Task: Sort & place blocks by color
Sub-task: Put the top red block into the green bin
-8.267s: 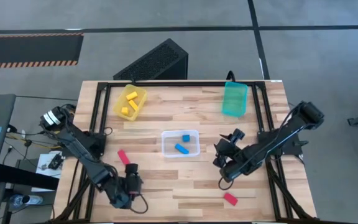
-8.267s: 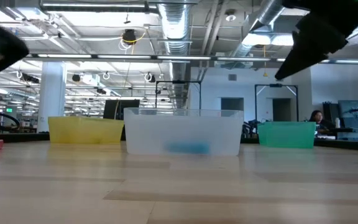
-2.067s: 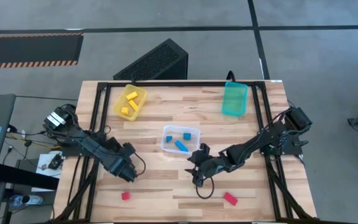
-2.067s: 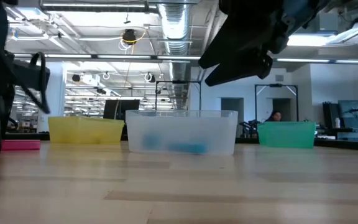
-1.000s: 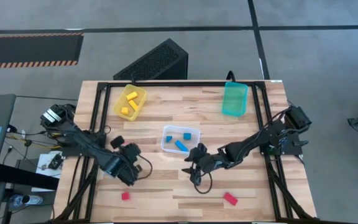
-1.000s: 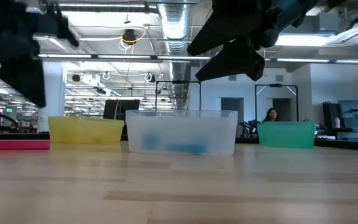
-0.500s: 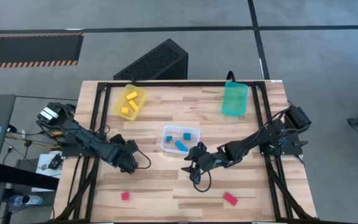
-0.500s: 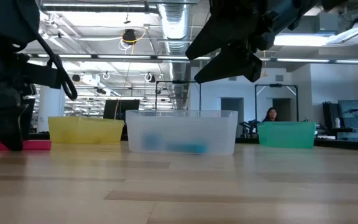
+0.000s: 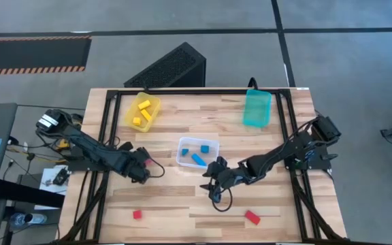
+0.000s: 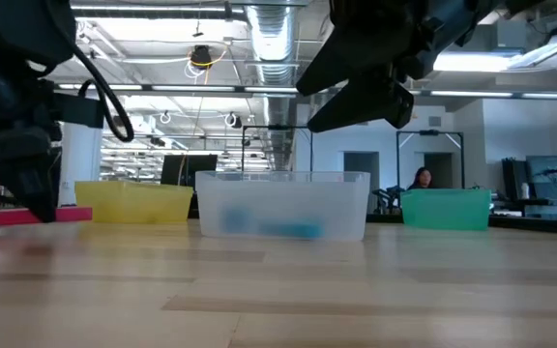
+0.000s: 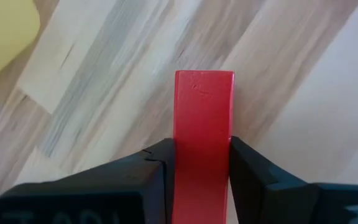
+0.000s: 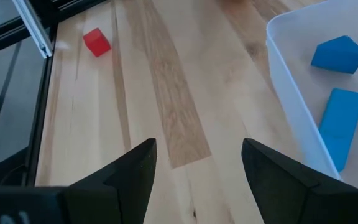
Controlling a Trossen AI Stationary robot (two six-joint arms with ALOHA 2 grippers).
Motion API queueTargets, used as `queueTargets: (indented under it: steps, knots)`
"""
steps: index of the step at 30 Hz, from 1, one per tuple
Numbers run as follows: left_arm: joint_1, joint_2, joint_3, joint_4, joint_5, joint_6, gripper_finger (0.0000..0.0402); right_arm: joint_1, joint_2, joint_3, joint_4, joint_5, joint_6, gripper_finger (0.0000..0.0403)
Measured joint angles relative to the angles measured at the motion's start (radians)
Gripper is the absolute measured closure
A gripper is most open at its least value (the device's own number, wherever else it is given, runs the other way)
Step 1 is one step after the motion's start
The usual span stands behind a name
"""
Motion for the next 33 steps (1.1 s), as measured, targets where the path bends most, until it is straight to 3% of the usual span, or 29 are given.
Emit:
queueTargets:
  steps: [5,11,19,27,33]
  knots:
    - [-0.097,0.001,0.054,0.001,-0.060,-0.054,0.0323,0.000,0.000,0.000,0.027,0.001,0.027,0.0143]
    - [-0.252,0.004,0.133,0.008,-0.232,-0.058,0.0323,-0.002,0.022,-0.001,0.113,0.000,0.030,0.0143]
    - [-0.341,0.110,0.247,0.111,-0.439,0.227,0.0323,-0.007,0.021,0.000,0.174,-0.003,0.030,0.0143]
    - [-0.279,0.308,0.414,0.183,-0.761,0.578,0.0323,-0.007,0.021,0.000,0.211,0.001,0.041,0.0143]
    - [-0.221,0.447,0.514,0.192,-0.884,0.842,0.0323,-0.027,0.001,0.000,0.242,0.007,0.012,0.0143]
